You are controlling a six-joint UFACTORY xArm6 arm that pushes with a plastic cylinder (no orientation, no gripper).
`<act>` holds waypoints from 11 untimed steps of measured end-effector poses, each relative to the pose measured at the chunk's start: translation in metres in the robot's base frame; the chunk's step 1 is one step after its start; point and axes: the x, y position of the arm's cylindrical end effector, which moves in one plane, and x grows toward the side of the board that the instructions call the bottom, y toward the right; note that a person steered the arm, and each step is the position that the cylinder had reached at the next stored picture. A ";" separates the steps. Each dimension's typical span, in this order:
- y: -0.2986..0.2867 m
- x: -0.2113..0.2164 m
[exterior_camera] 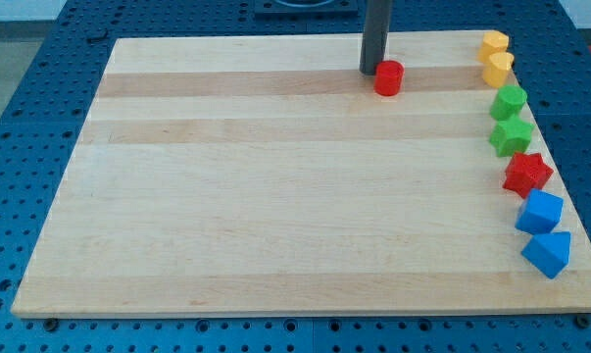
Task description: Slide the red circle towards the top right
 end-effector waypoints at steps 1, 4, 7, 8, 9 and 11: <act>-0.023 0.007; -0.025 0.046; 0.029 0.044; 0.033 0.037; 0.044 0.020; 0.075 -0.013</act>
